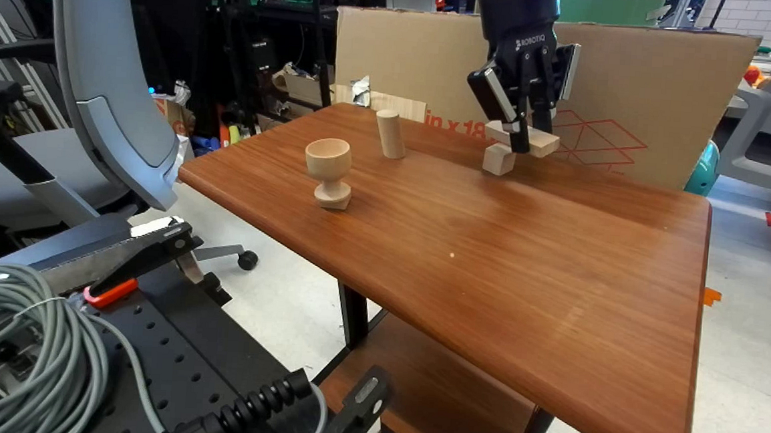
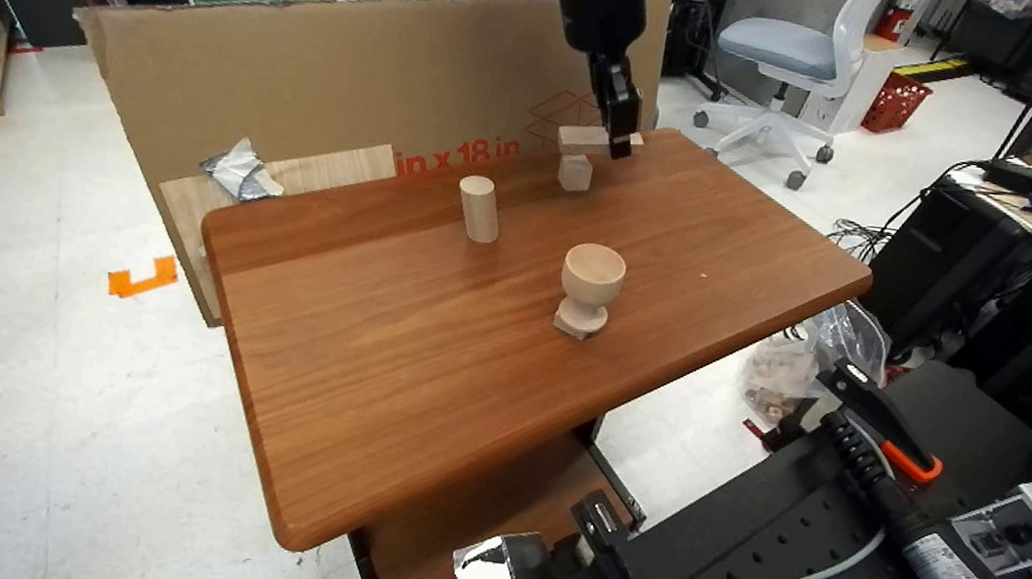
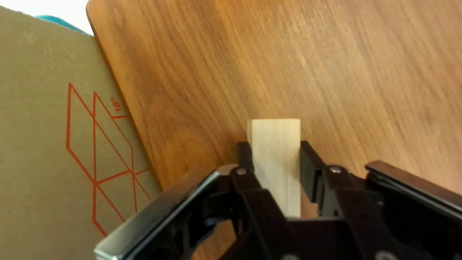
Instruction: Take the block on the cap and put it on the square object
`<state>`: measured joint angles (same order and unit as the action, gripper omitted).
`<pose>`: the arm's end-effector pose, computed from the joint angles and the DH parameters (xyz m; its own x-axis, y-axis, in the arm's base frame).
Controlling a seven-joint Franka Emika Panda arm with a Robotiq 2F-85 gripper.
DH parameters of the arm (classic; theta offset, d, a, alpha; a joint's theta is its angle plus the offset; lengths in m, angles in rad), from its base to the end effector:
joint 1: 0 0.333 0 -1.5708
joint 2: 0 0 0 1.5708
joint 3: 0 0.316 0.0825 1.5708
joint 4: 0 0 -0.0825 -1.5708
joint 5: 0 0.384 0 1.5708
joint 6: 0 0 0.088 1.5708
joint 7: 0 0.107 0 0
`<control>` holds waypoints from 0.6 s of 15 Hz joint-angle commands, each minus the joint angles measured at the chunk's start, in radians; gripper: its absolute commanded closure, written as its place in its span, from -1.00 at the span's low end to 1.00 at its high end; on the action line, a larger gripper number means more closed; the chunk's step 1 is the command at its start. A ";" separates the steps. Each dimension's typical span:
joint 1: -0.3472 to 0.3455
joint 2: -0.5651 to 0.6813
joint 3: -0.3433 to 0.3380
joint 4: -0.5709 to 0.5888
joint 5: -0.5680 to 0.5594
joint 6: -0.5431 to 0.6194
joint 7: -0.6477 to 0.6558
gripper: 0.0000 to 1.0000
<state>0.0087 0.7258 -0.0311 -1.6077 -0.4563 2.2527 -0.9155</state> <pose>0.6868 -0.0250 0.1977 0.3517 0.8690 -0.3482 0.9356 -0.3385 0.1001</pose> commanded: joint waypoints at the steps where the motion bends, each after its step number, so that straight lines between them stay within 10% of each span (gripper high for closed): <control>1: 0.016 0.052 0.008 0.090 -0.012 -0.064 -0.010 0.80; 9: 0.034 0.079 0.013 0.106 -0.020 -0.116 -0.017 0.80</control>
<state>0.0346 0.7847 -0.0207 -1.5372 -0.4563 2.1793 -0.9199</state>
